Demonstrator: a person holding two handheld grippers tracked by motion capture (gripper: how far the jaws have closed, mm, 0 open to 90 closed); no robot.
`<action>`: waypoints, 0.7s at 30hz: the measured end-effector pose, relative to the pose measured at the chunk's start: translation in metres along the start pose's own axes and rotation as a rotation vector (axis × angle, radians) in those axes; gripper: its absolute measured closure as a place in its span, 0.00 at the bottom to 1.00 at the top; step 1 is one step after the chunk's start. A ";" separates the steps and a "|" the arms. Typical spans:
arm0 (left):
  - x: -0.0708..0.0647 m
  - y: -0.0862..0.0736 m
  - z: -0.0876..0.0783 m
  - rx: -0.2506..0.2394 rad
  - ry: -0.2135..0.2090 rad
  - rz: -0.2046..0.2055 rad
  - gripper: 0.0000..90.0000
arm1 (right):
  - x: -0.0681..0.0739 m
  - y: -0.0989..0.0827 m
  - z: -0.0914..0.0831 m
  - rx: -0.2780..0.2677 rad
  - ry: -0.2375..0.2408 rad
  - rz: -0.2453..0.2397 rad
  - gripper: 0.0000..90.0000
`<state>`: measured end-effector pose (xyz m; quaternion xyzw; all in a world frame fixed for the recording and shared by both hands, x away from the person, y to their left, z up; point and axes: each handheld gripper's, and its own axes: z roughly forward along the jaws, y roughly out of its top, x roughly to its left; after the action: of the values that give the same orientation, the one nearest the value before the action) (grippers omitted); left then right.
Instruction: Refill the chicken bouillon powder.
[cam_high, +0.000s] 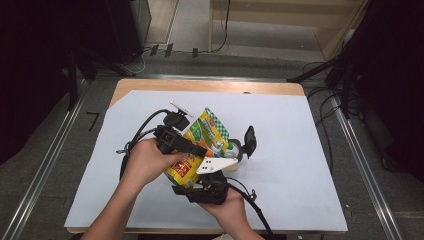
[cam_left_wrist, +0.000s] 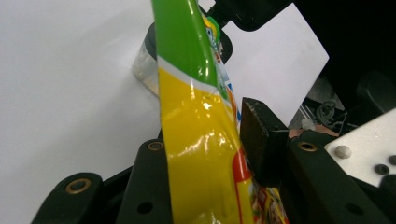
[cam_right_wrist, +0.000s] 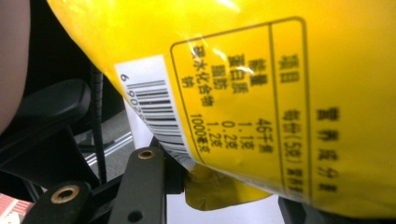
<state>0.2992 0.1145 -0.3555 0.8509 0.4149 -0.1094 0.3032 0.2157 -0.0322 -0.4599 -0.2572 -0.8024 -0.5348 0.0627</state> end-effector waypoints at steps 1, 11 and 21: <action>-0.001 0.000 0.001 0.004 0.009 0.010 0.79 | 0.001 0.000 0.001 0.004 -0.005 -0.006 0.71; -0.001 0.001 0.003 0.017 0.035 0.022 0.91 | 0.006 0.000 0.007 0.089 -0.056 -0.076 0.67; 0.002 0.002 0.003 0.025 0.038 0.000 0.95 | 0.017 0.000 0.013 0.151 -0.147 -0.175 0.61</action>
<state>0.3021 0.1132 -0.3580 0.8566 0.4190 -0.0981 0.2846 0.2035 -0.0149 -0.4588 -0.2195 -0.8621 -0.4561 -0.0239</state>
